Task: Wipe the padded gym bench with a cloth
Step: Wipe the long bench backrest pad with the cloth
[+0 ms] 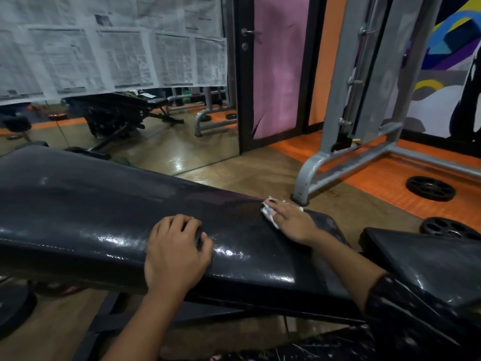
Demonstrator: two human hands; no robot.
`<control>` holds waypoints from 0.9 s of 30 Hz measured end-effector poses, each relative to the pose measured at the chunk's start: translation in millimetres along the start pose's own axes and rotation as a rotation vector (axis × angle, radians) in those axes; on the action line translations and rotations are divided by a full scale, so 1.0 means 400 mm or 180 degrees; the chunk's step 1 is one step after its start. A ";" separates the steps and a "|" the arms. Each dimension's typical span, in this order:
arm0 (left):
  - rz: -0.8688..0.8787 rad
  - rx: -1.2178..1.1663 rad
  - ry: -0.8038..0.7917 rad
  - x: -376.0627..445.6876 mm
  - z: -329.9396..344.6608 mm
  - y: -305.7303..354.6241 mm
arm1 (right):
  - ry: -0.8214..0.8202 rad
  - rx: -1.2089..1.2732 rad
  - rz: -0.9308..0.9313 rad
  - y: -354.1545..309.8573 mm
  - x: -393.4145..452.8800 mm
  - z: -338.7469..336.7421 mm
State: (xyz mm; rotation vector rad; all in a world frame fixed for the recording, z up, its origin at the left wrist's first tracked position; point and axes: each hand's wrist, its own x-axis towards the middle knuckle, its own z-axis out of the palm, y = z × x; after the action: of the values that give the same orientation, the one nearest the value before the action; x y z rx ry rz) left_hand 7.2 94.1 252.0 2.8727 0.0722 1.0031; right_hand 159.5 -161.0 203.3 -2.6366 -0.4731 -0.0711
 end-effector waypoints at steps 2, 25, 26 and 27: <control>0.0018 0.0036 -0.0048 0.000 -0.001 0.000 | -0.0110 -0.0037 0.0432 -0.020 0.060 0.000; 0.0352 -0.0088 -0.0269 -0.010 0.018 -0.010 | 0.0017 -0.0051 -0.0782 -0.072 -0.159 0.012; 0.0351 -0.0069 -0.0267 -0.010 0.018 -0.010 | 0.0143 -0.0030 -0.0658 -0.025 -0.140 0.003; 0.0346 -0.0050 -0.0268 -0.010 0.019 -0.010 | 0.0240 0.0019 -0.0398 0.022 -0.112 -0.008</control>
State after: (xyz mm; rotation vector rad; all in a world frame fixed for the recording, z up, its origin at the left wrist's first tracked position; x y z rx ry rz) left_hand 8.7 97.3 242.9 2.9280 -0.0987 0.8935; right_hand 120.5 -184.2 196.6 -2.5860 -0.6105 -0.2074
